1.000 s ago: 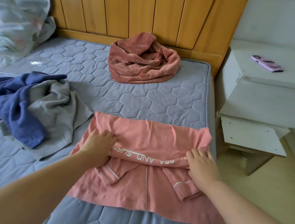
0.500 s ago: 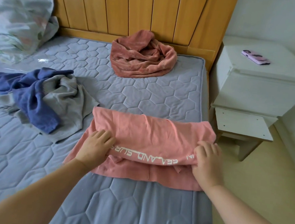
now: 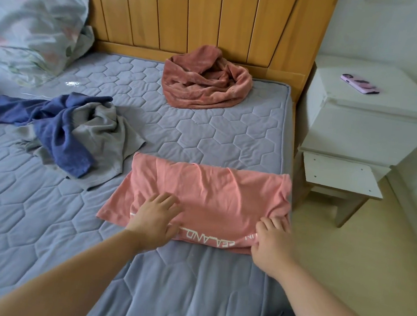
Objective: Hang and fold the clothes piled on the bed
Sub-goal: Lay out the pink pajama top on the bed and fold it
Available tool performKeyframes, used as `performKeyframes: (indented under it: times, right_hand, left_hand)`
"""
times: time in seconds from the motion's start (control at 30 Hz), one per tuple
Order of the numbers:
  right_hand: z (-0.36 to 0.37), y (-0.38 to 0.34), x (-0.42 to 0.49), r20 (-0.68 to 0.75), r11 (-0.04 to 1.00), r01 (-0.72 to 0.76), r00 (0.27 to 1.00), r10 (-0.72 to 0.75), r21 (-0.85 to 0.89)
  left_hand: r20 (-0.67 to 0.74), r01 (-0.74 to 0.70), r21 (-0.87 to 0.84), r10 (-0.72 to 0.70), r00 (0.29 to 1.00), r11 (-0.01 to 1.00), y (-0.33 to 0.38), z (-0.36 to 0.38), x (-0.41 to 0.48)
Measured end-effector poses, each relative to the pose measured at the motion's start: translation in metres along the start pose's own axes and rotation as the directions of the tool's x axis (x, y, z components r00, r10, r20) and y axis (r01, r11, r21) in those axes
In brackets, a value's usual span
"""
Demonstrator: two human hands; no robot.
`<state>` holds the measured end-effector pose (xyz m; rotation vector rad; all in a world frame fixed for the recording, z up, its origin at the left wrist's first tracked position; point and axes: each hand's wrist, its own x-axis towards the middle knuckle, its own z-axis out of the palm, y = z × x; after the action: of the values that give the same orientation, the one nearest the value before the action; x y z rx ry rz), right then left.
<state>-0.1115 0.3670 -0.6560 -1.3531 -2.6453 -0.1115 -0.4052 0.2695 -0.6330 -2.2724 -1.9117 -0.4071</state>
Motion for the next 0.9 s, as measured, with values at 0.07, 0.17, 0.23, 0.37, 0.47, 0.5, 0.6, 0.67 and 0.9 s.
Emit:
performKeyframes:
  times: [0.07, 0.17, 0.23, 0.37, 0.47, 0.5, 0.6, 0.67, 0.9]
  right_hand:
    - [0.001, -0.004, 0.004, -0.076, 0.994, -0.036, 0.996, 0.044, 0.101]
    - [0.004, -0.006, 0.015, -0.154, 0.942, -0.202, 0.956, 0.249, 0.269]
    - [0.007, -0.006, 0.022, -0.109, 0.904, -0.301, 0.932, 0.347, 0.305]
    - [0.012, -0.002, 0.033, 0.045, 0.876, -0.404, 0.912, 0.407, 0.264]
    - [0.015, 0.005, 0.047, 0.116, 0.835, -0.472, 0.881, 0.458, 0.283]
    - [0.015, 0.008, 0.051, 0.109, 0.802, -0.5, 0.863, 0.494, 0.327]
    - [0.009, 0.017, 0.069, 0.035, 0.639, -0.551, 0.771, 0.635, 0.536]
    - [0.004, 0.029, 0.084, -0.046, 0.556, -0.569, 0.673, 0.739, 0.606]
    - [-0.011, 0.065, 0.138, 0.466, -0.13, -0.59, 0.464, 0.753, 0.797]
  left_hand:
    - [0.005, 0.116, -0.07, -0.116, 0.993, 0.991, 0.022, 0.004, 0.033]
    - [0.217, 0.312, -0.086, -0.288, 0.933, 0.946, 0.053, 0.018, 0.082]
    - [0.272, 0.358, -0.023, -0.339, 0.901, 0.933, 0.063, 0.039, 0.098]
    - [0.323, 0.411, 0.059, -0.406, 0.855, 0.91, 0.064, 0.077, 0.097]
    - [0.288, 0.409, 0.096, -0.419, 0.861, 0.908, 0.065, 0.087, 0.097]
    - [0.271, 0.408, 0.092, -0.417, 0.868, 0.908, 0.065, 0.088, 0.097]
    - [0.239, 0.403, 0.095, -0.414, 0.878, 0.91, 0.067, 0.092, 0.096]
    - [0.224, 0.4, 0.096, -0.412, 0.883, 0.911, 0.069, 0.093, 0.096]
    - [0.162, 0.41, 0.084, -0.419, 0.894, 0.908, 0.069, 0.097, 0.095]
